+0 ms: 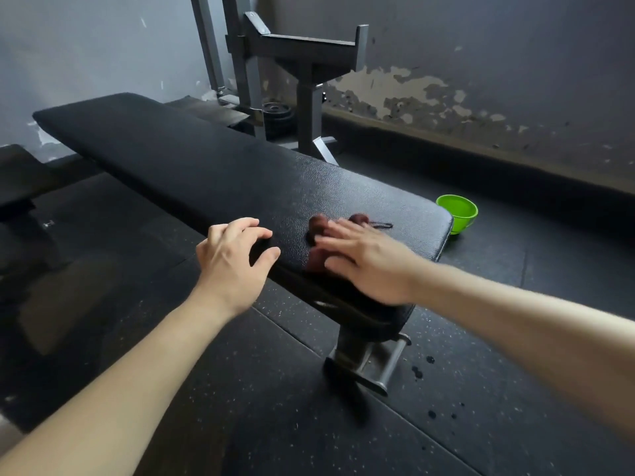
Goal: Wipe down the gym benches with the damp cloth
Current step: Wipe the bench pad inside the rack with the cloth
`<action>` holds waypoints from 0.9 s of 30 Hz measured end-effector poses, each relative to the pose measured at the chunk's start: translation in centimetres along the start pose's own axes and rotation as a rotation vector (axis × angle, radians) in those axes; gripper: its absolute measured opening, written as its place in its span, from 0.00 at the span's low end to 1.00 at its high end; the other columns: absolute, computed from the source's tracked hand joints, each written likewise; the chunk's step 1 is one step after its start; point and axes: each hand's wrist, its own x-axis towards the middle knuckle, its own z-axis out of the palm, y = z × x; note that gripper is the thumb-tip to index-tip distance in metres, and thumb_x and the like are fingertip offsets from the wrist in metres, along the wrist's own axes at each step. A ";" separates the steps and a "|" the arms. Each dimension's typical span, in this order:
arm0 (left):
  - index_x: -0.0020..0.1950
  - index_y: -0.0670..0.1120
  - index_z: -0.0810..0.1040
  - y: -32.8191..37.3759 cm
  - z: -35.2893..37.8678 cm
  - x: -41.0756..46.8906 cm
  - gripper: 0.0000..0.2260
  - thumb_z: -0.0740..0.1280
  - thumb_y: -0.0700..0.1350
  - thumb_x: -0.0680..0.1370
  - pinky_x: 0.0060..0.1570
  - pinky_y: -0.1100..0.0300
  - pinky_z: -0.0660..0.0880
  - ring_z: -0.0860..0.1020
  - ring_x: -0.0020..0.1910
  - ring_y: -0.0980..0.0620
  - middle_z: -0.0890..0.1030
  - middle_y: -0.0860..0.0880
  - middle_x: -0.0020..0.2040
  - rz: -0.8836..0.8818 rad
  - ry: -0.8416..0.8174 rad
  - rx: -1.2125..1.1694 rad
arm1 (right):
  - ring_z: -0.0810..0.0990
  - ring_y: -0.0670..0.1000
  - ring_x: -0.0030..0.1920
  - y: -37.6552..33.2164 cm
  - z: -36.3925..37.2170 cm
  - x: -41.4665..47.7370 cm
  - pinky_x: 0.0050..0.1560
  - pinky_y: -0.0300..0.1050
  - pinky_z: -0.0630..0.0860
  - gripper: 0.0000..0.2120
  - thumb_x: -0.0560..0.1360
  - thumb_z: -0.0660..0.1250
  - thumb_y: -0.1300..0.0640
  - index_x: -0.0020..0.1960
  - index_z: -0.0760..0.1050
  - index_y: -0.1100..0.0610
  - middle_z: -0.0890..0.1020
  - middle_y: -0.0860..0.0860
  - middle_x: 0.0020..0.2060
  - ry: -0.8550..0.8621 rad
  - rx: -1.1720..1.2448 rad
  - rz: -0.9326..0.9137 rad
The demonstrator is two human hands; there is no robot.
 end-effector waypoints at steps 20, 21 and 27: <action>0.64 0.51 0.80 -1.5 -0.7 0.8 0.16 0.69 0.56 0.79 0.68 0.48 0.59 0.63 0.71 0.49 0.72 0.54 0.72 -0.120 0.032 -0.006 | 0.49 0.50 0.83 -2.8 1.0 -1.0 0.82 0.50 0.45 0.28 0.84 0.50 0.38 0.81 0.63 0.46 0.57 0.49 0.82 -0.031 -0.002 -0.112; 0.64 0.51 0.79 -1.5 -0.8 0.8 0.16 0.69 0.56 0.79 0.68 0.48 0.59 0.63 0.71 0.49 0.72 0.55 0.72 -0.125 0.024 -0.008 | 0.48 0.49 0.83 -2.7 0.8 0.7 0.82 0.48 0.42 0.26 0.85 0.53 0.40 0.81 0.62 0.45 0.56 0.49 0.83 -0.036 0.007 -0.081; 0.67 0.51 0.77 -1.5 -1.4 0.1 0.17 0.68 0.54 0.80 0.70 0.49 0.58 0.61 0.73 0.51 0.70 0.55 0.74 -0.102 -0.037 -0.020 | 0.57 0.53 0.80 -3.0 -0.7 10.3 0.79 0.52 0.49 0.22 0.86 0.55 0.47 0.79 0.67 0.46 0.63 0.53 0.80 0.011 0.016 0.117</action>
